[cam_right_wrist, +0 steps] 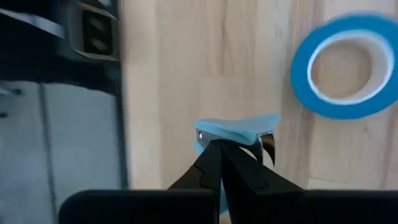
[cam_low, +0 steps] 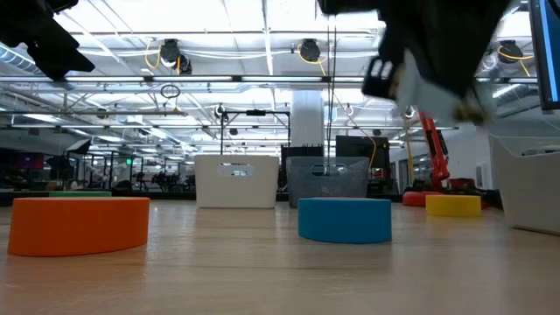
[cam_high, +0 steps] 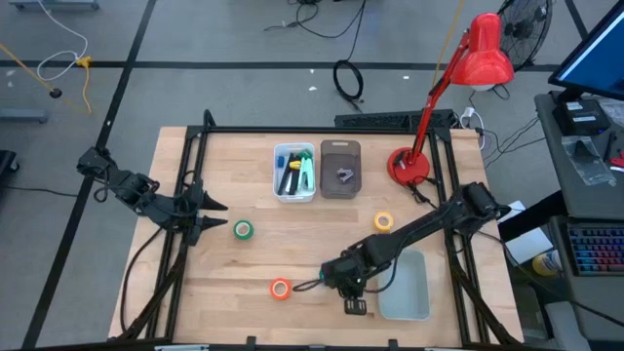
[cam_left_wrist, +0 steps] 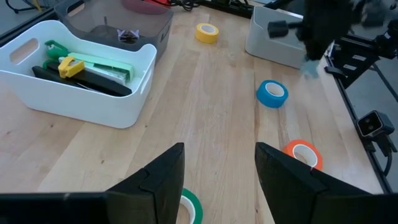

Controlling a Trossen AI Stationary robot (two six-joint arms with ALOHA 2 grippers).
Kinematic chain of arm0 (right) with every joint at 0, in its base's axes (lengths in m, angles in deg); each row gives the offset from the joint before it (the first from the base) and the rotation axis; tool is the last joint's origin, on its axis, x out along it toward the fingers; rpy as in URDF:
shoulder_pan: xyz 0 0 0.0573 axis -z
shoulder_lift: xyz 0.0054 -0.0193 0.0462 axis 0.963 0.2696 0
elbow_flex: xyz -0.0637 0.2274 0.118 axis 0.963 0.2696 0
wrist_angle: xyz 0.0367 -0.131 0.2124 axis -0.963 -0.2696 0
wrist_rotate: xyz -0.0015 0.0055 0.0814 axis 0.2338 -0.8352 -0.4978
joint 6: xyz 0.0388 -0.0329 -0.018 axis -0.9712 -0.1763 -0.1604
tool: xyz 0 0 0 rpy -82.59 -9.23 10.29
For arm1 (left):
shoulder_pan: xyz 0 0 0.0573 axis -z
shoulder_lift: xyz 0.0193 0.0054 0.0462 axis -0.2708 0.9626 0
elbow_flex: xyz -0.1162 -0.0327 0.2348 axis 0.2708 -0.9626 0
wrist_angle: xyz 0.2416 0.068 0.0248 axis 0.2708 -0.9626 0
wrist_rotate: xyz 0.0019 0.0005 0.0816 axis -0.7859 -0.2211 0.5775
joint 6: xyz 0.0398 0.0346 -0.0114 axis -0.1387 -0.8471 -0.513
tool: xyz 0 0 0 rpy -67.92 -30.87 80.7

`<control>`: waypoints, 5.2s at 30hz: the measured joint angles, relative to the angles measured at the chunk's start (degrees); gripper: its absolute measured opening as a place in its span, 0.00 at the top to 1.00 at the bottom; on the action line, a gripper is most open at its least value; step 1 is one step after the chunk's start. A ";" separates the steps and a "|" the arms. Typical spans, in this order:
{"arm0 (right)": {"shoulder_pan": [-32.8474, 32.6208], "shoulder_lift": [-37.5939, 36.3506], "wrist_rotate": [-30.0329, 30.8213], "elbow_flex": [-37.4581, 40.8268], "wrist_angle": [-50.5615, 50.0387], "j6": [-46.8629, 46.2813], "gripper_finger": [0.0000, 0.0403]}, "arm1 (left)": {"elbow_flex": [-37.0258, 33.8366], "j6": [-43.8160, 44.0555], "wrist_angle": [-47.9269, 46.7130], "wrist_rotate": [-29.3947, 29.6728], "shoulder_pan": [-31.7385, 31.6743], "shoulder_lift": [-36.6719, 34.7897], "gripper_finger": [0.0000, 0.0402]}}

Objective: Pick and place Stapler, Stapler remover, tape
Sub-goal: Put the blue staple remover into the black bin

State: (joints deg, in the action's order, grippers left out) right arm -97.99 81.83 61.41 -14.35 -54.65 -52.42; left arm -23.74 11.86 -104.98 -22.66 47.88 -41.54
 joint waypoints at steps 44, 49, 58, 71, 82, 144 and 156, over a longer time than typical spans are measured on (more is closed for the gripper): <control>49.58 -4.47 18.59 -0.05 -1.35 38.43 1.00 | 0.02 -0.45 3.27 3.76 0.01 0.11 0.51; 50.35 -1.58 14.62 -0.05 -1.13 41.69 1.00 | 0.02 0.18 3.28 4.00 0.01 0.11 0.51; 50.57 -0.64 7.19 -0.07 -1.67 47.02 1.00 | 0.02 1.46 3.33 4.71 0.01 0.11 0.51; 50.14 2.07 4.12 0.01 -3.65 51.42 1.00 | 0.02 1.47 3.42 6.36 0.01 0.11 0.51; 49.75 2.88 4.07 -0.07 -2.90 51.39 1.00 | 0.02 1.38 3.40 6.36 -0.01 0.09 0.51; 52.83 3.20 7.82 -0.07 3.27 37.61 0.69 | 0.02 1.10 3.25 6.29 0.01 0.11 0.51; 54.52 3.56 6.16 -0.03 -2.43 36.70 0.69 | 0.02 1.26 3.32 6.29 -0.01 0.10 0.51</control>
State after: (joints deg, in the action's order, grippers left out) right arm -43.47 85.39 67.57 -14.38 -57.08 -15.73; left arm -23.72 13.12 -101.66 -16.37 47.88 -41.44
